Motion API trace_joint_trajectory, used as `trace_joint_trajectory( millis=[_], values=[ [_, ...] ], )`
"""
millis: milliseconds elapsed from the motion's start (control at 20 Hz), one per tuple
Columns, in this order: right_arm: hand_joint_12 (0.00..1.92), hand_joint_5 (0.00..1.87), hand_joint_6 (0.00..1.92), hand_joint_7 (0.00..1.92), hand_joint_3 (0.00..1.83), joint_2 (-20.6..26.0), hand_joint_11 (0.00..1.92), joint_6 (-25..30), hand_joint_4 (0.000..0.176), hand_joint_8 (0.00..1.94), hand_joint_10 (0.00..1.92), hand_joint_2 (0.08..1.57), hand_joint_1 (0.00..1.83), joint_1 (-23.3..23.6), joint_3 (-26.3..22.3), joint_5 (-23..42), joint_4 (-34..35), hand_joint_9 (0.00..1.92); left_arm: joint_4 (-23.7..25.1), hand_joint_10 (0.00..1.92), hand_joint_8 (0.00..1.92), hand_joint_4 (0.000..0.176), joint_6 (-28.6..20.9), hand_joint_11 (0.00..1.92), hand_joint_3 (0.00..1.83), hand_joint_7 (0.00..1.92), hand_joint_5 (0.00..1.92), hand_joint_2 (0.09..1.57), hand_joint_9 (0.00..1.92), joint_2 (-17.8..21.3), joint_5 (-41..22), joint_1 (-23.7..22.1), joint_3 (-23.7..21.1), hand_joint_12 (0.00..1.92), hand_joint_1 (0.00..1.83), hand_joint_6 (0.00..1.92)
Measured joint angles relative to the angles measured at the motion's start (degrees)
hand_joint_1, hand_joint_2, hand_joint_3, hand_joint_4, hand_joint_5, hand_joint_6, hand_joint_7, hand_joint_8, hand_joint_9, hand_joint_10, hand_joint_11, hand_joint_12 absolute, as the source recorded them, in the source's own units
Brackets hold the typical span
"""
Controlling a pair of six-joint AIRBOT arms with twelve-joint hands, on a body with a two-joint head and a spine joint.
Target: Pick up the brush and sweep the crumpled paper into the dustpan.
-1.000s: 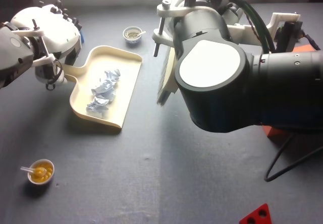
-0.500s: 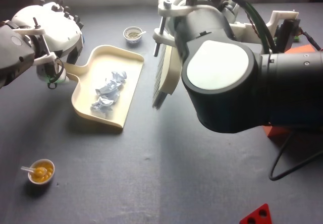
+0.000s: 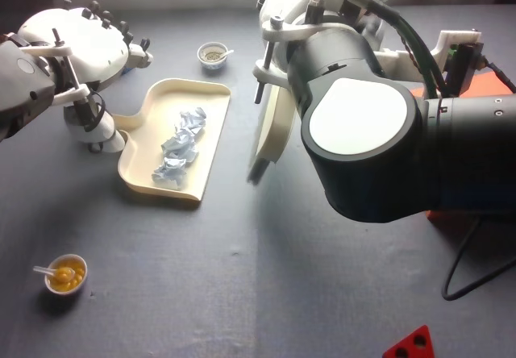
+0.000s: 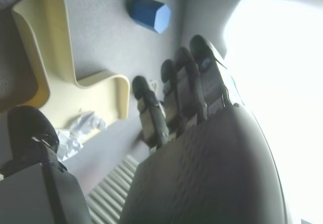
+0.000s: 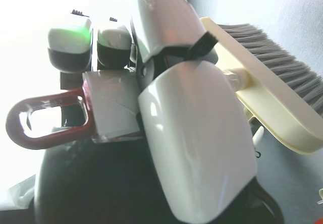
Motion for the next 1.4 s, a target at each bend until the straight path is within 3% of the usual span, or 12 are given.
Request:
trace_joint_trajectory(
  millis=[50,150,250,300,350,450,500,550,600,750,1200,1400],
  values=[
    [1.92,1.16,0.67,0.93,0.00,0.11,1.11,0.07,0.000,1.94,1.92,1.03,1.19,-0.02,-0.07,0.20,0.00,1.02,0.04,0.00,0.00,0.092,-0.02,0.16,0.00,0.26,0.32,0.88,0.24,0.02,-0.02,-0.11,-0.04,0.24,0.89,0.01],
    [1.92,0.82,1.67,0.76,0.00,0.26,0.90,0.33,0.000,1.94,1.92,0.83,1.15,-0.61,-0.07,0.66,-1.36,0.81,0.22,0.00,0.00,0.095,-0.02,0.14,0.01,0.24,0.31,0.89,0.21,0.35,0.09,-0.50,-0.50,0.22,0.85,0.00],
    [1.92,0.67,1.91,0.49,0.00,0.87,0.56,0.76,0.000,1.94,1.92,0.77,1.08,-0.85,-0.44,1.46,-2.49,0.48,0.81,0.00,0.00,0.088,0.02,0.16,0.01,0.24,0.34,0.90,0.22,0.63,0.15,-1.25,-0.50,0.22,0.86,0.01],
    [1.92,0.55,1.92,0.36,0.00,1.27,0.40,1.05,0.054,1.94,1.92,0.76,1.05,-0.83,-0.76,1.79,-2.78,0.36,0.85,0.00,0.00,0.090,0.00,0.16,0.01,0.24,0.34,0.90,0.22,0.87,0.28,-1.68,-0.50,0.22,0.86,0.01],
    [1.92,0.35,1.92,0.15,0.00,1.62,0.19,1.09,0.084,1.94,1.92,0.76,0.98,-0.85,-0.79,2.25,-3.06,0.17,1.18,0.00,0.00,0.084,-0.02,0.16,0.01,0.25,0.35,0.90,0.22,1.18,0.31,-2.40,-0.52,0.22,0.89,0.01],
    [1.90,0.12,1.56,0.00,0.00,2.05,0.01,1.11,0.080,1.74,1.81,0.76,0.83,-1.07,-1.31,2.40,-3.58,0.01,1.77,0.00,0.01,0.088,0.00,0.17,0.00,0.26,0.38,0.90,0.22,1.70,0.44,-3.82,-0.87,0.21,0.88,0.02],
    [1.46,0.14,0.61,0.11,0.00,2.08,0.00,1.05,0.055,0.93,1.14,0.73,0.74,-1.29,-1.36,2.60,-4.11,0.08,1.79,0.00,0.00,0.088,0.00,0.17,0.00,0.26,0.38,0.91,0.22,1.75,0.39,-4.39,-0.87,0.21,0.88,0.01],
    [1.14,0.18,0.18,0.30,0.00,2.16,0.00,1.05,0.037,0.33,0.51,0.70,0.70,-1.44,-1.46,3.02,-4.37,0.22,1.86,0.00,0.01,0.087,0.02,0.18,0.00,0.27,0.39,0.90,0.23,1.75,0.42,-5.03,-1.03,0.22,0.90,0.02],
    [0.66,0.14,0.05,0.23,0.00,2.40,0.00,1.07,0.005,0.09,0.16,0.69,0.63,-1.44,-1.79,3.48,-4.42,0.14,1.95,0.00,0.00,0.088,0.00,0.19,0.00,0.29,0.40,0.90,0.25,1.81,0.35,-5.22,-1.42,0.21,0.90,0.01],
    [0.11,0.00,0.00,0.01,0.00,4.20,0.00,1.07,0.000,0.00,0.00,0.69,0.59,-1.44,-5.14,5.51,-3.96,0.00,1.92,0.00,0.00,0.095,-0.02,0.20,0.00,0.28,0.39,0.90,0.25,1.77,1.22,-6.32,-1.60,0.19,0.87,0.00],
    [0.00,0.00,0.00,0.00,0.01,7.52,0.00,0.59,0.000,0.00,0.00,0.75,0.59,-0.57,-11.21,6.43,-1.11,0.00,1.57,0.00,0.00,0.083,0.00,0.22,0.00,0.28,0.40,0.91,0.26,3.15,2.51,-8.57,-5.18,0.17,0.87,0.00],
    [0.00,0.00,0.00,0.00,0.02,12.83,0.00,8.87,0.000,0.00,0.00,0.77,0.60,-0.55,-13.00,10.08,-1.07,0.00,1.38,0.00,0.00,0.086,0.00,0.22,0.00,0.27,0.38,0.91,0.24,3.32,2.75,-8.85,-6.01,0.17,0.86,0.00]
  ],
)
